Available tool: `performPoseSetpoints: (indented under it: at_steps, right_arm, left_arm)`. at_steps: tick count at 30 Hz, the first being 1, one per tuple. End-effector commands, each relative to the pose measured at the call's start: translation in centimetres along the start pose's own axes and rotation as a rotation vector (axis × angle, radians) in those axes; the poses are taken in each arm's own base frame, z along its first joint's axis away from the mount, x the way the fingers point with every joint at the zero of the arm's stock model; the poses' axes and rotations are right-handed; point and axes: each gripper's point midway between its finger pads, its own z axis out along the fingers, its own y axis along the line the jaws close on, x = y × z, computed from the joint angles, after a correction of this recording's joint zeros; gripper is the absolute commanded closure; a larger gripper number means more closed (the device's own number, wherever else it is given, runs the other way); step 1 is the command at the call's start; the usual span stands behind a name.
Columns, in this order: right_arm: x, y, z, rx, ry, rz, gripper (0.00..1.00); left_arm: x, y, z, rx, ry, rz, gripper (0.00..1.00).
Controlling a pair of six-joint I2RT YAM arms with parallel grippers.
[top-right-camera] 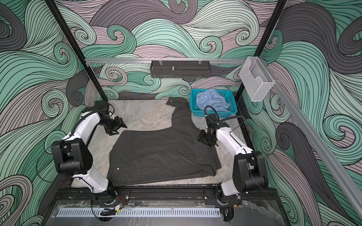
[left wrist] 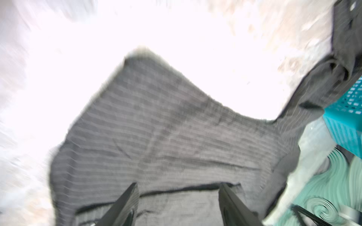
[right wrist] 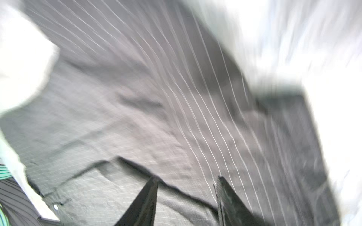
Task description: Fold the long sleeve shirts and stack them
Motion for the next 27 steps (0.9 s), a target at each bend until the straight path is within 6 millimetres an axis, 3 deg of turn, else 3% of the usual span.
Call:
performPoseSetpoints:
  at_steps: [1, 7, 15, 18, 22, 27]
  right_arm:
    - [-5.4, 1.5, -0.6, 0.014, -0.186, -0.151, 0.48]
    - [-9.9, 3.6, 1.8, 0.014, -0.185, -0.216, 0.47]
    - [-12.6, 5.6, 6.0, -0.022, -0.148, -0.232, 0.45]
    - [-13.1, 6.1, 7.4, -0.024, -0.132, -0.234, 0.44]
    - [-13.8, 6.5, 8.5, -0.030, -0.124, -0.225, 0.43]
    - [-14.4, 7.1, 9.6, -0.034, -0.110, -0.224, 0.42]
  left_arm:
    - [-1.4, 1.9, 1.9, -0.105, 0.009, 0.026, 0.34]
    - [-3.9, 4.7, 5.5, -0.279, 0.080, 0.030, 0.34]
    - [-6.0, 5.8, 9.5, -0.353, 0.176, 0.048, 0.36]
    - [-5.7, 5.9, 10.7, -0.348, 0.218, 0.053, 0.43]
    - [-4.7, 6.0, 11.6, -0.345, 0.275, 0.057, 0.60]
    - [-4.0, 5.1, 11.4, -0.306, 0.305, 0.064, 0.69]
